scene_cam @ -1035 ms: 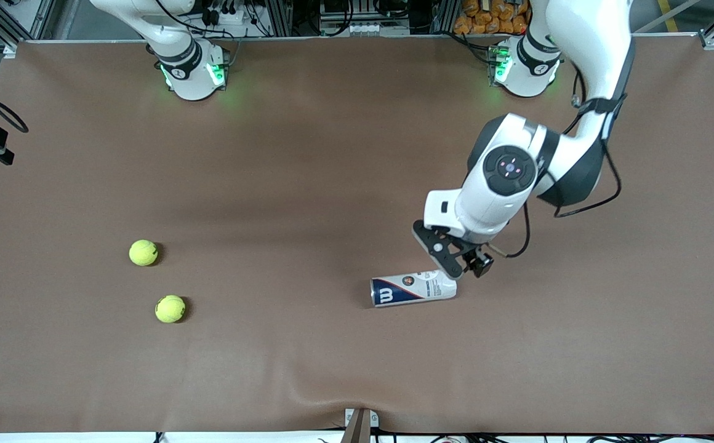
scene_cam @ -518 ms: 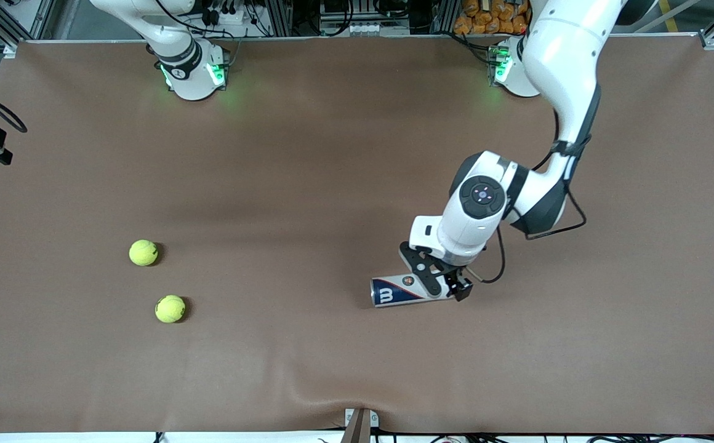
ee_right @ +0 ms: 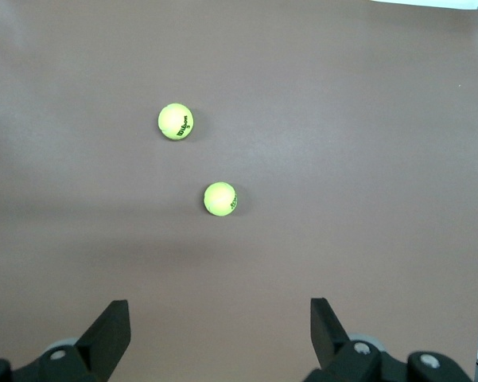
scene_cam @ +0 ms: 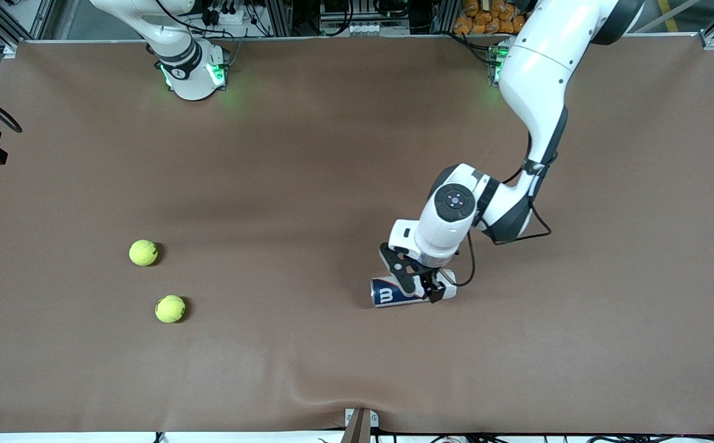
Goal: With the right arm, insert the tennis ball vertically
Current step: 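Close the left gripper around the can's closed end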
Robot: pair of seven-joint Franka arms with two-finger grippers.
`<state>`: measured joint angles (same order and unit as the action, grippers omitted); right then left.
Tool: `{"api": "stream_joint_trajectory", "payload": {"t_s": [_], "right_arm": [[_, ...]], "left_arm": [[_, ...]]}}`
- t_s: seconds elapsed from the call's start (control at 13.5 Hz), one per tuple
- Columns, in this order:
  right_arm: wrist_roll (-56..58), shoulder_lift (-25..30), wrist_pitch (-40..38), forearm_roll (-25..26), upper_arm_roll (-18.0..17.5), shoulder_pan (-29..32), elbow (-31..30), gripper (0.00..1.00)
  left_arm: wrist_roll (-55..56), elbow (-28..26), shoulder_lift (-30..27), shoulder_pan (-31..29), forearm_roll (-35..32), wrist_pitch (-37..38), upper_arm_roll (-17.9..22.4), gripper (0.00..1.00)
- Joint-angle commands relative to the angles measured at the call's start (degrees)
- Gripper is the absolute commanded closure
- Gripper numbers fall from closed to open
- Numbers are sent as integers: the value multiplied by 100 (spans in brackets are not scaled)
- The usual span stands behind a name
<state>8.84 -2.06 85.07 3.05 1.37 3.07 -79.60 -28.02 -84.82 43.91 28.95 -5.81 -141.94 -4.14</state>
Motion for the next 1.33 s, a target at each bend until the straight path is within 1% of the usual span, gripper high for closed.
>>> {"api": "stream_joint_trajectory", "payload": {"t_s": [0.0,0.22,0.52,0.67,0.96,1.11,1.26], "right_arm": [[13,39,-96,81,-31,27,50,0],[13,39,-96,81,-31,27,50,0],[21,30,-87,81,-40,27,50,0],[30,22,-87,81,-40,27,50,0],[30,13,-70,99,-49,27,50,0],[30,13,-70,125,-49,19,50,0],[30,13,-79,222,-58,-8,50,0]], "left_arm": [[-63,115,214,189,-165,-359,62,0],[-63,115,408,234,-779,-703,53,0],[-107,115,373,181,-1526,-703,53,0],[-159,106,390,181,-1756,-712,44,0],[-186,71,443,163,-1687,-835,18,0],[-212,53,452,50,-1381,-835,-17,0],[-239,36,452,-126,-1186,-835,-192,0]]}}
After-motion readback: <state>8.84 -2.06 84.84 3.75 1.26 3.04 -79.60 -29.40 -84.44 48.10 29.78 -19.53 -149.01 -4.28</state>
